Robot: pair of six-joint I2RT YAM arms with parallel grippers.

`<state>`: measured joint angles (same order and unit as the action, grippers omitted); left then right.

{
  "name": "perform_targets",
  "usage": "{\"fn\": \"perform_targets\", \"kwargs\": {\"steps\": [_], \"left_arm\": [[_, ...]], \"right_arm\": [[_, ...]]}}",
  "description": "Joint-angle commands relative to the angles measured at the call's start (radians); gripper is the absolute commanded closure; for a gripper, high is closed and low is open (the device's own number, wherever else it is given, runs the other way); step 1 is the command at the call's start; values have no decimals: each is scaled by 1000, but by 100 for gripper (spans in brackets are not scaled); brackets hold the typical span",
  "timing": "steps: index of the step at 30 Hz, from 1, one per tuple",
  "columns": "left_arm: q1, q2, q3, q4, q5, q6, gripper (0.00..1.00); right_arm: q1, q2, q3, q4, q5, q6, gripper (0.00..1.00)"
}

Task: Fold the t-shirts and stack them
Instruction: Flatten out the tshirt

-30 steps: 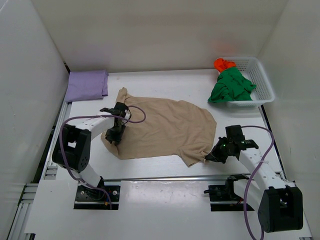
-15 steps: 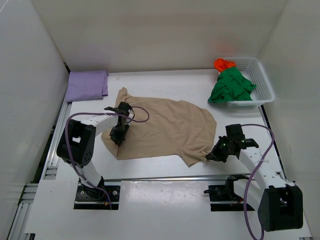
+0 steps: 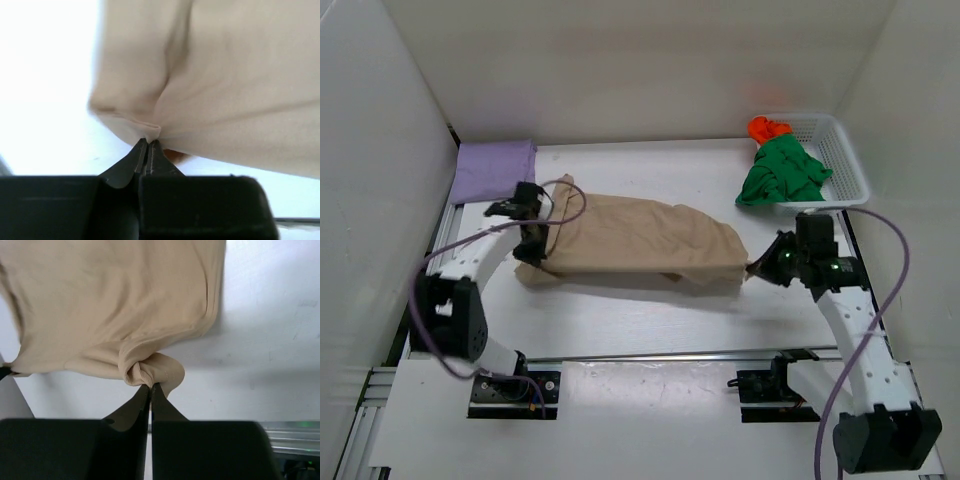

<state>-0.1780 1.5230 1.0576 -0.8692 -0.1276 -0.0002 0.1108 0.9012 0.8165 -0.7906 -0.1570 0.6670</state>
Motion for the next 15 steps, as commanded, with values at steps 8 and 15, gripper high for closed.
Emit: {"fn": "perform_targets", "kwargs": {"steps": [8, 15], "left_arm": [[107, -515, 601, -77, 45, 0, 90], [117, -515, 1004, -215, 68, 0, 90]], "right_arm": [[-8, -142, 796, -91, 264, -168, 100], [-8, -119, 1180, -124, 298, -214, 100]]}}
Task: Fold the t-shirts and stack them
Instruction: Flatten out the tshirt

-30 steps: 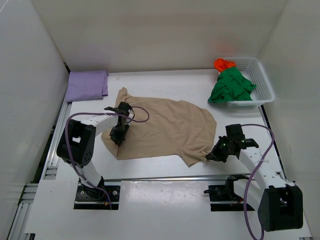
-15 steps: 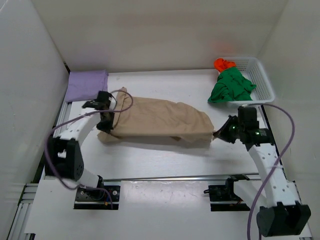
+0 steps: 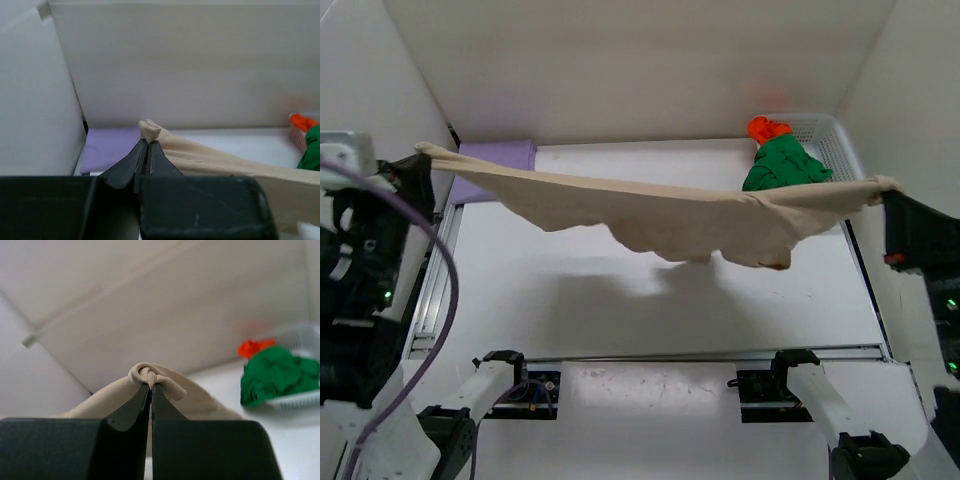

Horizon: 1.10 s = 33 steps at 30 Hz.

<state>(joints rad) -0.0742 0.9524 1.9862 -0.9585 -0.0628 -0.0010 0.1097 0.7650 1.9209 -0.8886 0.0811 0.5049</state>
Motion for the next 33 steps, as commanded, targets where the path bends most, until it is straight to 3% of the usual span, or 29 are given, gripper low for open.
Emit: {"fn": "perform_targets", "kwargs": {"steps": [1, 3, 8, 13, 17, 23, 27, 33], "left_arm": [[13, 55, 112, -126, 3, 1, 90], [13, 65, 171, -123, 3, 1, 90], [25, 101, 148, -63, 3, 1, 90], [25, 176, 17, -16, 37, 1, 90], [25, 323, -67, 18, 46, 1, 90], [25, 528, -179, 116, 64, 1, 90], [44, 769, -179, 168, 76, 1, 90], [114, 1071, -21, 193, 97, 1, 90]], "right_arm": [[-7, 28, 143, -26, 60, -52, 100], [-7, 39, 202, -26, 100, -61, 100], [-7, 126, 268, -3, 178, -109, 100], [-7, 224, 26, 117, 128, -77, 100], [-7, 318, -164, 256, 79, -40, 100], [-25, 624, -207, 350, -36, -19, 100], [-36, 912, -158, 350, -125, 13, 100], [-36, 1215, -36, 361, -233, 67, 100]]}}
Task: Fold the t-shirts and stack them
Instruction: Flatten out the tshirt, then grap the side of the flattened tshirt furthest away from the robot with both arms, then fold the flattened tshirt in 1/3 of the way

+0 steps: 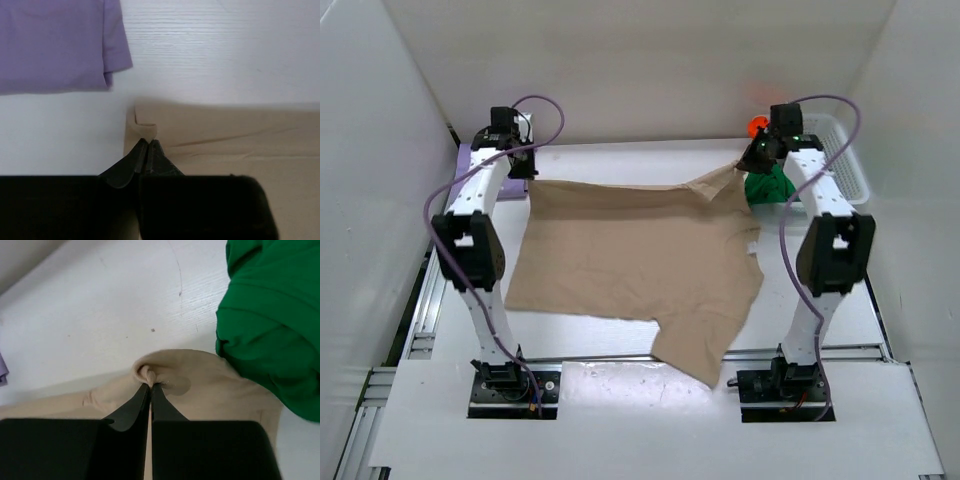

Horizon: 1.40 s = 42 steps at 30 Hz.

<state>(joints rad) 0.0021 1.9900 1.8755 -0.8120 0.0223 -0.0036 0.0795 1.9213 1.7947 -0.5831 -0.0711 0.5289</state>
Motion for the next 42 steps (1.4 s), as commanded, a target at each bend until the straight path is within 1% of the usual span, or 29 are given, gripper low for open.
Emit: {"fn": "perform_targets", "kwargs": {"steps": [1, 2, 5, 7, 12, 16, 18, 21, 24, 27, 34, 39, 40, 42], "left_arm": [[38, 91, 108, 47, -1, 4, 90], [38, 113, 132, 47, -1, 4, 90], [38, 139, 120, 47, -1, 4, 90], [47, 139, 108, 47, -1, 4, 90], [70, 150, 99, 56, -16, 4, 90], [90, 161, 135, 56, -68, 4, 90], [90, 171, 136, 56, -104, 4, 90], [90, 181, 71, 56, -117, 4, 90], [79, 191, 39, 56, -127, 4, 90], [68, 211, 17, 56, -154, 4, 90], [59, 250, 27, 56, -208, 4, 90], [50, 241, -36, 56, -208, 4, 90], [50, 240, -45, 56, -217, 4, 85], [50, 231, -58, 56, -217, 4, 85]], "right_arm": [[-15, 82, 100, 55, -93, 52, 100], [-15, 108, 100, 55, -104, 62, 100], [-15, 108, 59, 55, -116, 74, 100], [-15, 84, 14, 55, -127, 85, 100], [-15, -10, -156, 46, -206, 105, 100], [-15, -102, -260, 37, -259, 115, 100], [-15, -111, -297, 22, -303, 126, 100], [-15, -137, -391, 22, -340, 149, 100], [-15, -150, -469, 22, -329, 149, 100], [-15, -140, -501, 22, -315, 149, 100], [-15, -104, -502, 22, -325, 149, 100], [-15, -113, -549, 22, -334, 158, 100], [-15, -123, -558, 22, -334, 158, 100], [-15, -133, -592, 22, -320, 158, 100]]}}
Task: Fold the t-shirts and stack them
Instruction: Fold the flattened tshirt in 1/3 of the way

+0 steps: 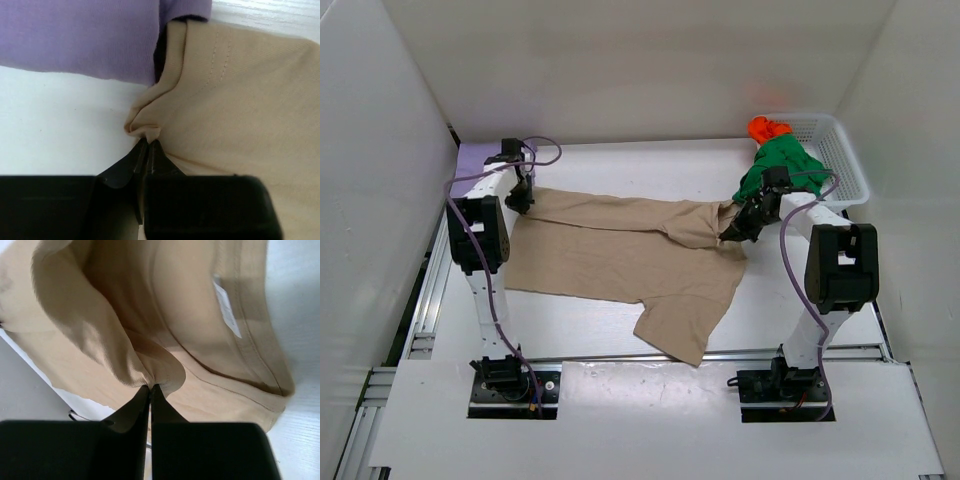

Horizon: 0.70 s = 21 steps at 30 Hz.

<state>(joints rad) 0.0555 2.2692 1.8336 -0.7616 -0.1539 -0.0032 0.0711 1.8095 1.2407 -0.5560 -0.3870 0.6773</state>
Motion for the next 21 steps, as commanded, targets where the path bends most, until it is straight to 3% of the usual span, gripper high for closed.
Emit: {"fn": "perform_targets", "kwargs": {"steps": [1, 6, 9, 15, 18, 21], "left_arm": [[-3, -48, -29, 5, -41, 3, 84], [-3, -48, -39, 5, -32, 3, 71], [7, -66, -39, 5, -21, 3, 54], [30, -177, -71, 5, 34, 3, 22], [41, -253, -105, -4, 34, 3, 15], [12, -302, -125, -4, 34, 3, 12]], "right_arm": [[-7, -21, -49, 4, 6, 10, 100], [-7, -30, -86, 4, 28, 30, 100], [-7, -19, -86, 13, 63, 40, 80], [-7, -124, -86, 13, 168, 10, 77], [4, -145, -86, 13, 157, -62, 69], [33, -145, -86, 13, 157, -104, 55]]}}
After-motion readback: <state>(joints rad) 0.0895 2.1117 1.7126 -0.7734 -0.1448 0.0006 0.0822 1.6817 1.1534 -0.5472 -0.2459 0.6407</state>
